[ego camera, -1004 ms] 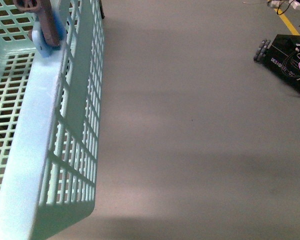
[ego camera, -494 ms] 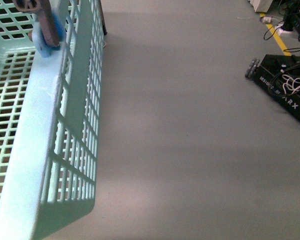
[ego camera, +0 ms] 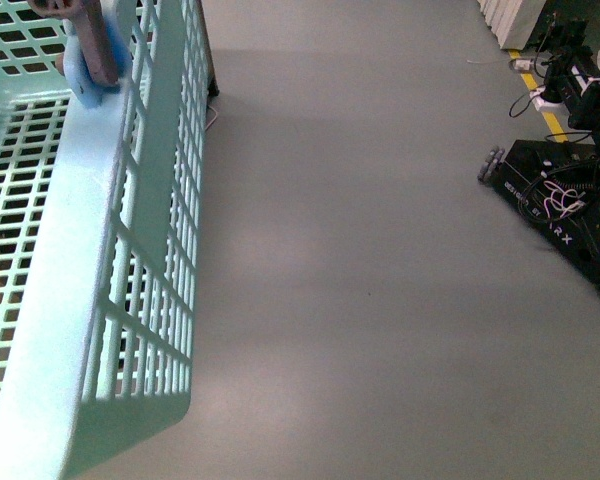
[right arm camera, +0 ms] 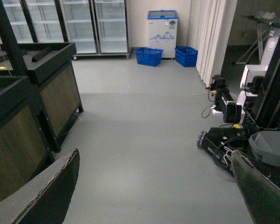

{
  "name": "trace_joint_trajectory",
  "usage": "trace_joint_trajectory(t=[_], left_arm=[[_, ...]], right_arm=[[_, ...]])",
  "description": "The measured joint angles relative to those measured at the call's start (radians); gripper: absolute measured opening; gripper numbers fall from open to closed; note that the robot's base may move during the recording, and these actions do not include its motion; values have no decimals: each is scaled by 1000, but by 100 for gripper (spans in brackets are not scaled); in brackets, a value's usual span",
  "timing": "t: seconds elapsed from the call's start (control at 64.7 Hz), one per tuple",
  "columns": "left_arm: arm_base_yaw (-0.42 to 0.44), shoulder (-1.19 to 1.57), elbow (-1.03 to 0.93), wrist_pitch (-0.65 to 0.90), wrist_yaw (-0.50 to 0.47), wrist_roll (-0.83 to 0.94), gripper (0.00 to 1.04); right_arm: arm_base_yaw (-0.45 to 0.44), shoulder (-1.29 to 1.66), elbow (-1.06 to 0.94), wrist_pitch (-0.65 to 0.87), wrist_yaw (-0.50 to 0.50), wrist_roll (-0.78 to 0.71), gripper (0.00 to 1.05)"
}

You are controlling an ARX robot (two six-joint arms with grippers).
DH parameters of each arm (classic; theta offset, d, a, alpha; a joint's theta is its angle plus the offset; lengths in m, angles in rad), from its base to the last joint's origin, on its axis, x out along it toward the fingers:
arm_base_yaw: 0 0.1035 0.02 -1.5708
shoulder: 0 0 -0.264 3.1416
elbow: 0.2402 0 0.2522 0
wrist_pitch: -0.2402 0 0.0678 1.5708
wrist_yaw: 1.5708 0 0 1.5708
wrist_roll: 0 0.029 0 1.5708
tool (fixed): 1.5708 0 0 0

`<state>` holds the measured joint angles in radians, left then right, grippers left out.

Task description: Pick mango and avocado into basket

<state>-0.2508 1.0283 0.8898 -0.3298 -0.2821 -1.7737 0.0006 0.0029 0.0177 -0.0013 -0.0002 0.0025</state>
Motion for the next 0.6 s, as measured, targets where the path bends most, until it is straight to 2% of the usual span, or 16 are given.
trace_joint_trajectory(t=[0.603], left_arm=[[0,0,0,0,0,0,16]], right_arm=[[0,0,0,0,1,0,96]])
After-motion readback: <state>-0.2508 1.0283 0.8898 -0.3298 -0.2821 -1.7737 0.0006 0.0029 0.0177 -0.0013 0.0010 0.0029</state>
